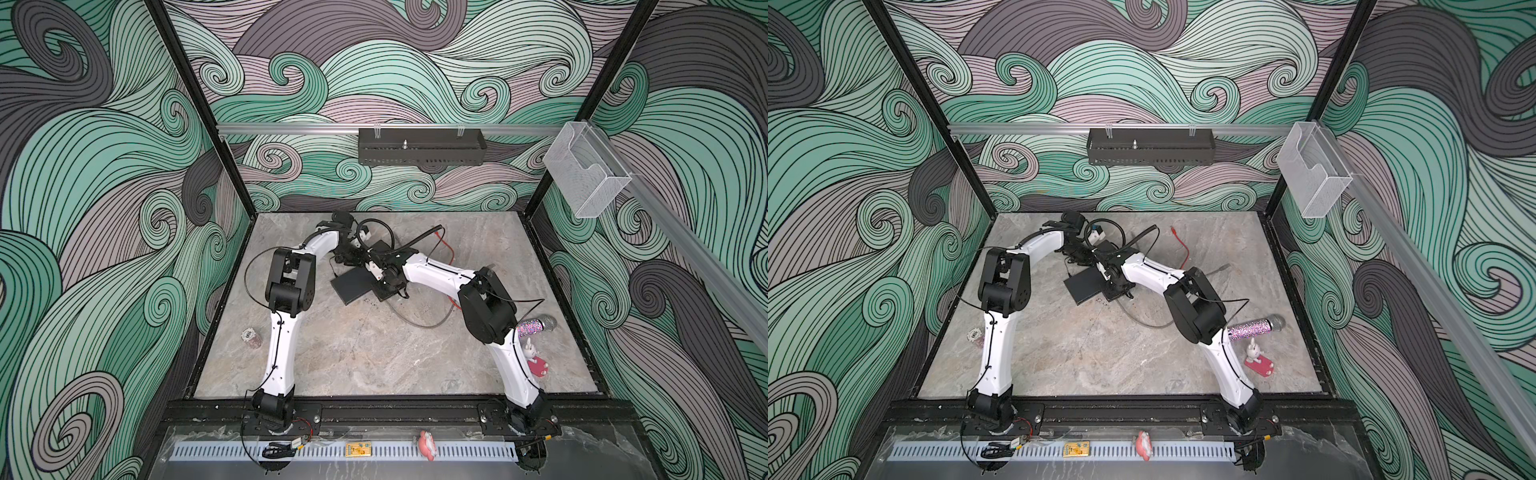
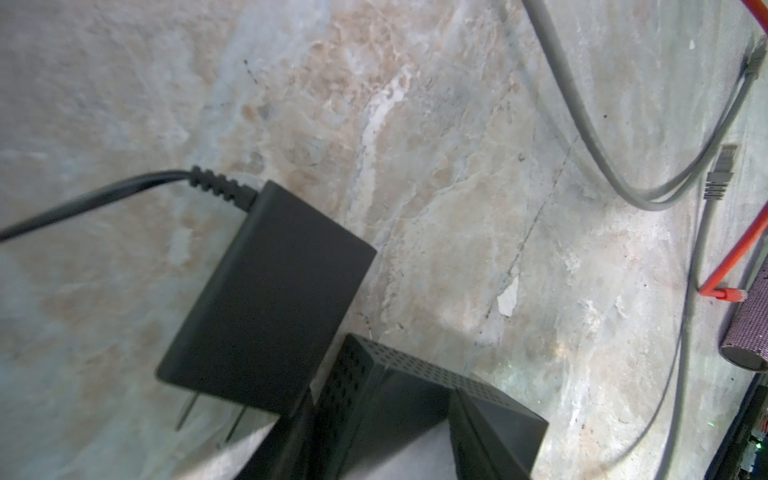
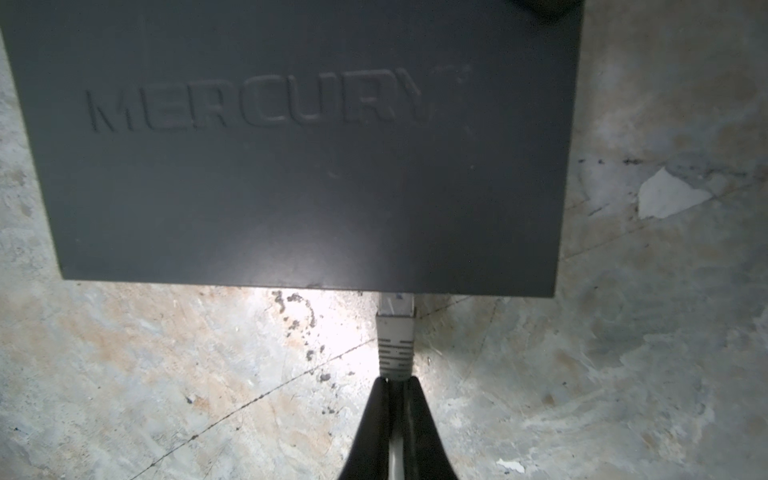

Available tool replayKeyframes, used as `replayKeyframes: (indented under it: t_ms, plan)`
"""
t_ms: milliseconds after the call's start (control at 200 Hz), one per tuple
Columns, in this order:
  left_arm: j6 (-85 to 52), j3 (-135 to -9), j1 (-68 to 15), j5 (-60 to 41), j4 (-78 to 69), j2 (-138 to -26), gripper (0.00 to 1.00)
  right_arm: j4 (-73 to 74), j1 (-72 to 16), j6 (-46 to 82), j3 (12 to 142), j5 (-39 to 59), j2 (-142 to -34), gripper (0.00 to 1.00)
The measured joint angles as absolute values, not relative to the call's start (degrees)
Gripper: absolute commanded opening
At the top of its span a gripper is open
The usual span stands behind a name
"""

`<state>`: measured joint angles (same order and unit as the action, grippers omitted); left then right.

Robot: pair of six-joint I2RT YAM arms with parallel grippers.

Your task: Insert the plug into the switch port

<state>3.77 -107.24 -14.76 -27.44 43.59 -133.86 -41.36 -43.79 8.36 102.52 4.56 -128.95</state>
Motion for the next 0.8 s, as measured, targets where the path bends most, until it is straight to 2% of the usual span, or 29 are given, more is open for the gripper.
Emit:
replayKeyframes:
  t_ms: [415,680,801]
  plan:
    - [3.6,-106.7,-14.8,-27.4,43.0,-133.6,0.51,-41.2,-43.8,8.4,102.5,4.6,-129.5,0.09]
    - [3.0,-106.8,-14.8,-27.4,44.2,-133.4,0.51,-36.3,-43.6,9.1,100.7,4.3,-128.9,0.24]
    - [2.4,-106.8,-14.8,-27.3,45.4,-133.3,0.51,-32.3,-42.9,9.3,98.5,4.4,-127.2,0.27]
